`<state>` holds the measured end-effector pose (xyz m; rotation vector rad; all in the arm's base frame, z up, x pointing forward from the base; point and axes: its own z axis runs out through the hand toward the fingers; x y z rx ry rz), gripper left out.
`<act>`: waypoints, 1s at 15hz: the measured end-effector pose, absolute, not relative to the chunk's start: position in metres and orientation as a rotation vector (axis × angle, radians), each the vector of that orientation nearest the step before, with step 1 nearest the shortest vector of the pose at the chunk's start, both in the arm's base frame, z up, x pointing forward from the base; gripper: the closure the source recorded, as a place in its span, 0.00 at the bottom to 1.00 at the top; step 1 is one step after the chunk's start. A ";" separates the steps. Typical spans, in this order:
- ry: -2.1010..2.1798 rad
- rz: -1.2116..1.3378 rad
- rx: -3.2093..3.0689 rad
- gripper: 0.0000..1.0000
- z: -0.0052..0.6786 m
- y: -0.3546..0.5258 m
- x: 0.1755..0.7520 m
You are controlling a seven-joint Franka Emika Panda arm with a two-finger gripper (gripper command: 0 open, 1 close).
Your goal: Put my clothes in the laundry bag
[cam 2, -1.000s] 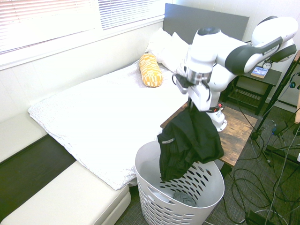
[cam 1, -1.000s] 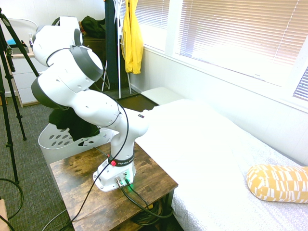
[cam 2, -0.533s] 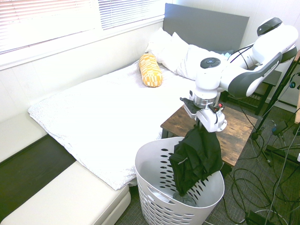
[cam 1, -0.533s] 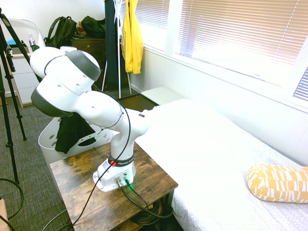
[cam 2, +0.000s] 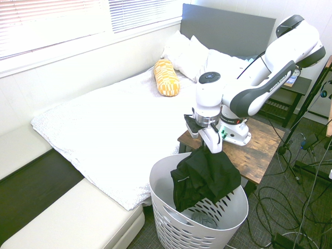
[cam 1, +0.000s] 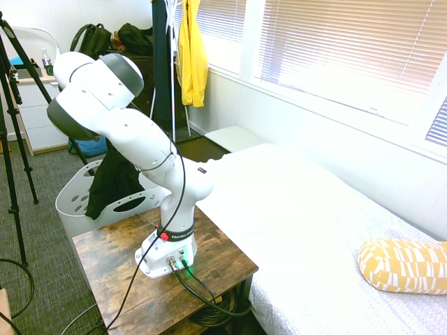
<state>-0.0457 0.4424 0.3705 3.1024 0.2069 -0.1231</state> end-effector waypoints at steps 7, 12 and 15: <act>0.160 -0.065 3.100 0.00 0.370 0.445 -0.016; -0.175 0.083 3.112 0.00 0.412 0.399 0.153; -0.419 0.126 3.062 0.00 0.417 0.326 0.266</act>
